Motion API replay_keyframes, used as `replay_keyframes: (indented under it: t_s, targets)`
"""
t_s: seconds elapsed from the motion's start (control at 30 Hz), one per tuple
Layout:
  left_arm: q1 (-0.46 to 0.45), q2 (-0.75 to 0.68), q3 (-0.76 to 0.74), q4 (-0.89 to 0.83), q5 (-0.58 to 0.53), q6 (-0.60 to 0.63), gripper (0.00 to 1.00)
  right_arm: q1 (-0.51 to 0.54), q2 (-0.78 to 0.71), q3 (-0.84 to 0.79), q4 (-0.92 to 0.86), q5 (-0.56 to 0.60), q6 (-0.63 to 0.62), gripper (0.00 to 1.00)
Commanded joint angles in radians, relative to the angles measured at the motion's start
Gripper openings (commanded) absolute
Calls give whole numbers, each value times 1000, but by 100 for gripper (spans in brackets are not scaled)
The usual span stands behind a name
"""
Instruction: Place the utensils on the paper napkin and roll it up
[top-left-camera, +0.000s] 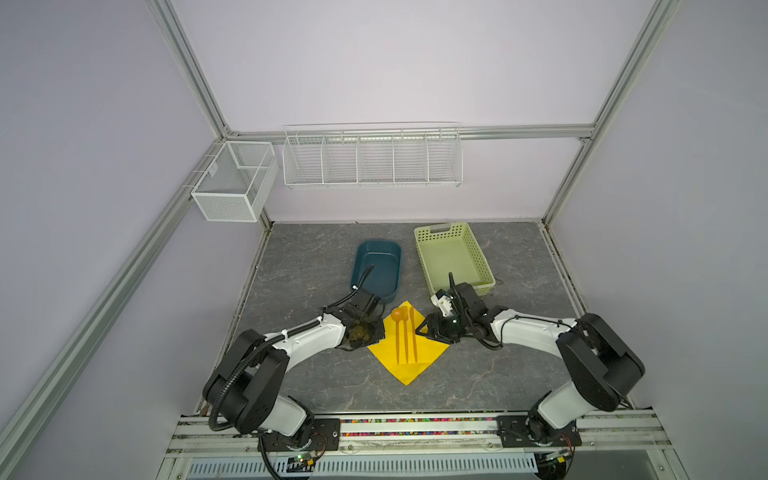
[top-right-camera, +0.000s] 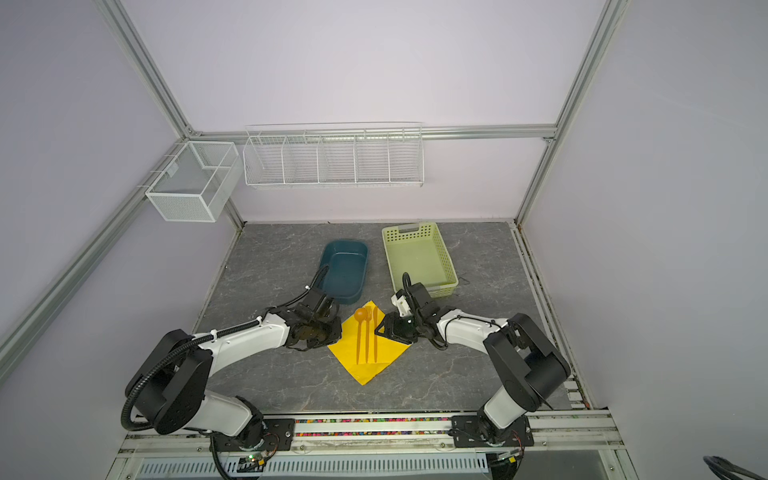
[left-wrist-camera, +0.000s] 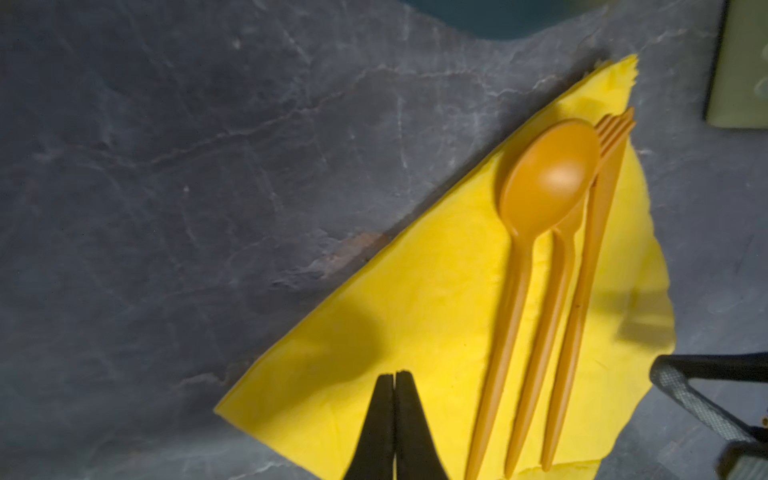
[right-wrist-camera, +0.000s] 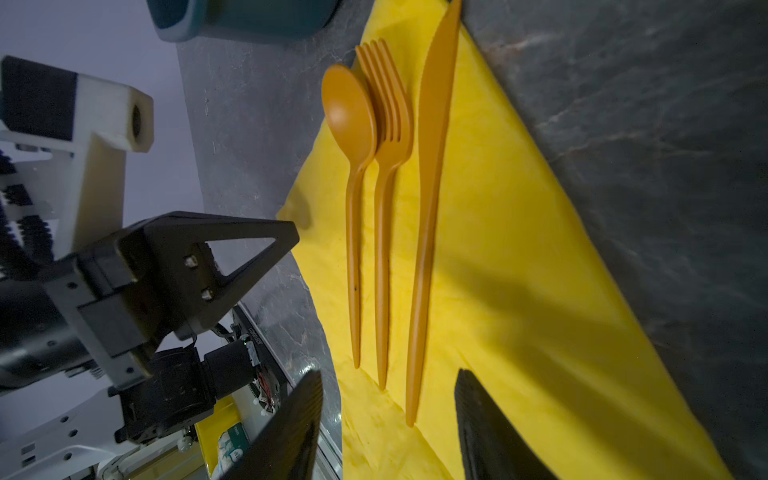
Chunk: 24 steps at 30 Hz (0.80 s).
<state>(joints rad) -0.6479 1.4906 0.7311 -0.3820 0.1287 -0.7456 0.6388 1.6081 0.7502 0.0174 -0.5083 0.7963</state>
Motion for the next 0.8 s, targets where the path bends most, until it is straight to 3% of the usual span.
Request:
replay_keyframes:
  t_s: [0.0,0.43,0.77]
  targets:
    - [4,27,-7,21,-1,-15,0,6,31,26,56,-38,23,51]
    - [4,48,-21,18,-3,-8,0,6,120,56,102,-79,37,44]
    - [4,39,-29,12,-4,-12,0,7,156,79,74,-72,27,45]
